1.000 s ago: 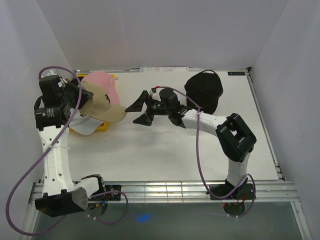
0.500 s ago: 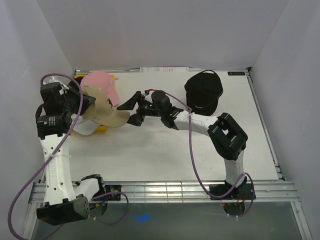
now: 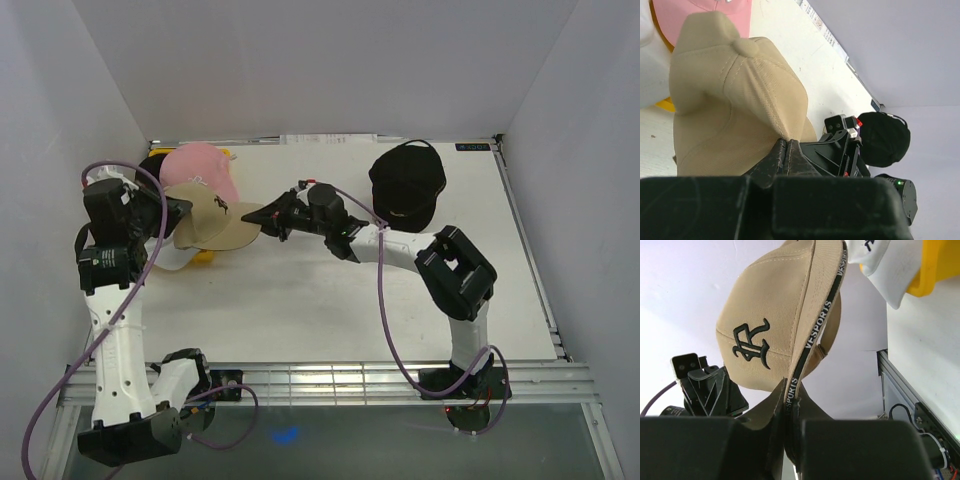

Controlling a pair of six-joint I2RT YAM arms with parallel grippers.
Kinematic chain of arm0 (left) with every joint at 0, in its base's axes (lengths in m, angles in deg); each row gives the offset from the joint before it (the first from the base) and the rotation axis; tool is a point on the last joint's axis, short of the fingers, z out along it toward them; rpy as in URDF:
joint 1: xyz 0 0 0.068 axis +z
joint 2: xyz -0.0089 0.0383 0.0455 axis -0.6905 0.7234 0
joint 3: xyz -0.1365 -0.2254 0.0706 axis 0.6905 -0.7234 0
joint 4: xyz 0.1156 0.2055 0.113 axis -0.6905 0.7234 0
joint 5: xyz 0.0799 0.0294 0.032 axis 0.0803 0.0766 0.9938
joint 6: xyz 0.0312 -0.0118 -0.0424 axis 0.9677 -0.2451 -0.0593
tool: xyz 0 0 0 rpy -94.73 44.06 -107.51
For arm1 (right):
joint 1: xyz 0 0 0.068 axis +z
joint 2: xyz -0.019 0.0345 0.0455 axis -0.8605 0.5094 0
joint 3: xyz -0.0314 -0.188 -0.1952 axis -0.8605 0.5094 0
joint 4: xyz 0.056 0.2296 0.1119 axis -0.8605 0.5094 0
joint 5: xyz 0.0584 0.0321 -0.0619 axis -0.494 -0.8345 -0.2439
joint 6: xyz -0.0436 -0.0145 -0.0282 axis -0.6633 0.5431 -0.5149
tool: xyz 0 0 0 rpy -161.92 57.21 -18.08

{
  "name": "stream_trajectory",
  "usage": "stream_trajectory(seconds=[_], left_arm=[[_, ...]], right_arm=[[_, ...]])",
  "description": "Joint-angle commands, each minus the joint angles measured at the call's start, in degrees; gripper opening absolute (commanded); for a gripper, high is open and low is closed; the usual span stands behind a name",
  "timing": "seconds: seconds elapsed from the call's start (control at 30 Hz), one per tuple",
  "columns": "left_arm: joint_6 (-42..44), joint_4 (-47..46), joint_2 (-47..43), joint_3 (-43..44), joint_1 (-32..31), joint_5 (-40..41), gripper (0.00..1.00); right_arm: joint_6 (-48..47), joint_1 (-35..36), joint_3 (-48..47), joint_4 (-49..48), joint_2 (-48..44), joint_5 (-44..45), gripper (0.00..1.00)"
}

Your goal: Stack the hats

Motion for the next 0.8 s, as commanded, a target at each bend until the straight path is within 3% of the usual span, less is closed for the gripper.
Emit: stream_trajectory(seconds=[0.0, 0.1, 0.13, 0.27, 0.37, 0.77], left_arm=[[-0.7, -1.3, -1.1, -2.0, -0.7, -4.0, 0.0], [-1.0, -2.0, -0.6, -2.0, -0.7, -5.4, 0.07], [-1.3, -2.7, -0.3, -1.6, -0.7, -5.7, 0.2], [-2.1, -3.8, 1.0, 2.7, -0.7, -7.6, 0.56], [-3.2, -4.4, 1.9, 6.7, -0.7, -9.4, 0.67], [-10.1, -6.3, 0.9, 9.8, -0.8, -15.3, 0.71]], right_arm=[[-0.2, 1.1, 2.2, -4.4, -5.3, 2.6, 0.08], [-3.3, 1.0, 2.7, -2.3, -9.6, 5.9, 0.08], [-4.1, 1.0, 2.9, -0.4, -10.8, 7.8, 0.08], [-8.3, 0.9, 2.4, 3.9, -16.7, 13.1, 0.08], [-11.6, 0.6, 1.5, 7.9, -20.2, 18.0, 0.08], [-25.7, -2.3, 0.9, 15.3, -33.1, 44.7, 0.08]])
